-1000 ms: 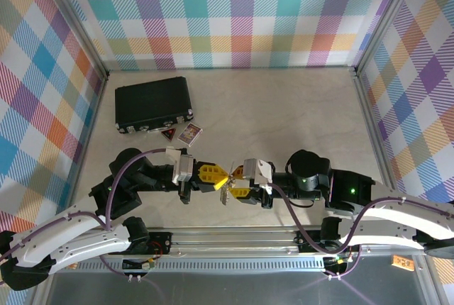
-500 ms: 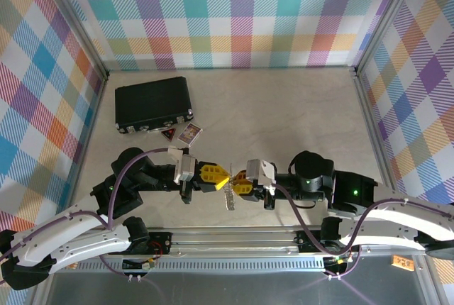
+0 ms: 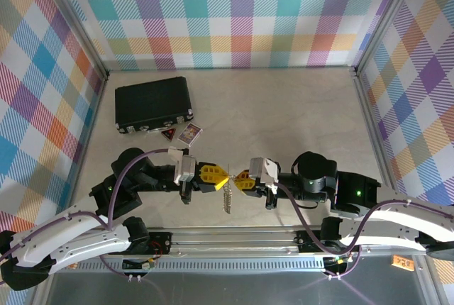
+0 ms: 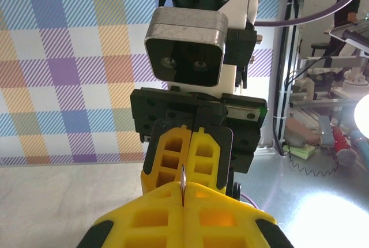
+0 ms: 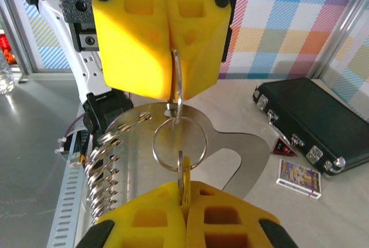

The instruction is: Put the keys on the keyring

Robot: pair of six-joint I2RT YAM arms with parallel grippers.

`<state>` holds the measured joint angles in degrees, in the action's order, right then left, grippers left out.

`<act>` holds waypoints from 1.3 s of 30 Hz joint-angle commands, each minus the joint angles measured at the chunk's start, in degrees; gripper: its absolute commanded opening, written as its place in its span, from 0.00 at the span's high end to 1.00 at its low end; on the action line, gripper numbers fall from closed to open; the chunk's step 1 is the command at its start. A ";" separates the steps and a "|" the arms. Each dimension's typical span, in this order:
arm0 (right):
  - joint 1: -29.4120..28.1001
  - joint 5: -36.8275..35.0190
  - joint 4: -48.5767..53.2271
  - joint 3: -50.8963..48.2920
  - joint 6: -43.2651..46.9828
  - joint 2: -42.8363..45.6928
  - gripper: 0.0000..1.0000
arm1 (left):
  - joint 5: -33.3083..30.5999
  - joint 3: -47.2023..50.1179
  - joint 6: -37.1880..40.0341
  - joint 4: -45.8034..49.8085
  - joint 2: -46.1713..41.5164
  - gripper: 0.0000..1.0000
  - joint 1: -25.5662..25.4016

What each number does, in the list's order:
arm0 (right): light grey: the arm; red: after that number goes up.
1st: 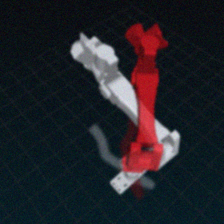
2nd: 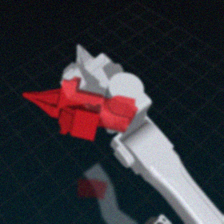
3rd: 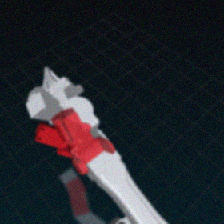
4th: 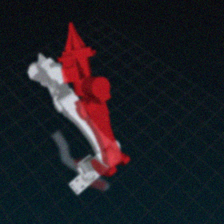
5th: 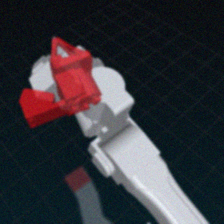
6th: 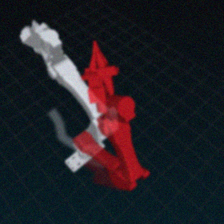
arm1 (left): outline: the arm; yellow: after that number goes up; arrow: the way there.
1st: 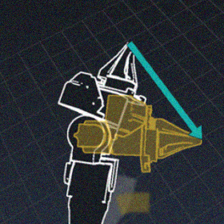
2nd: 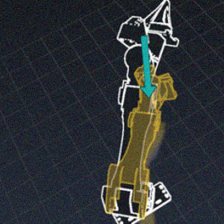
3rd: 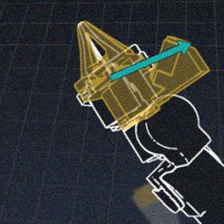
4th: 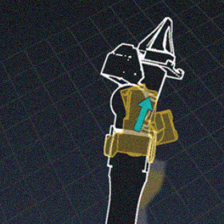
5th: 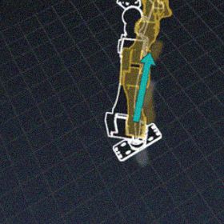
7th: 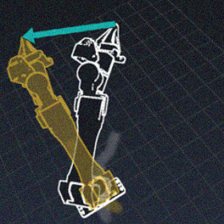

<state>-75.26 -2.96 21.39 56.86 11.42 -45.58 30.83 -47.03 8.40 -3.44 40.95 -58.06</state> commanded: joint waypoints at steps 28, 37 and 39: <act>-0.40 -8.68 5.17 6.64 2.82 -2.86 1.00 | -6.19 2.66 3.10 1.76 -1.76 1.00 -0.12; -0.41 -7.59 5.89 7.56 3.86 -3.81 1.00 | -7.78 2.40 3.21 2.53 -1.75 1.00 -0.10; -0.40 -6.70 5.95 7.80 4.05 -3.92 1.00 | -8.32 2.15 3.46 3.20 -1.41 1.00 -0.12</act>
<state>-75.35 -10.81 27.35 62.61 14.44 -49.45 23.79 -45.08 11.20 0.10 40.01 -58.06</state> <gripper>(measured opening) 0.051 0.049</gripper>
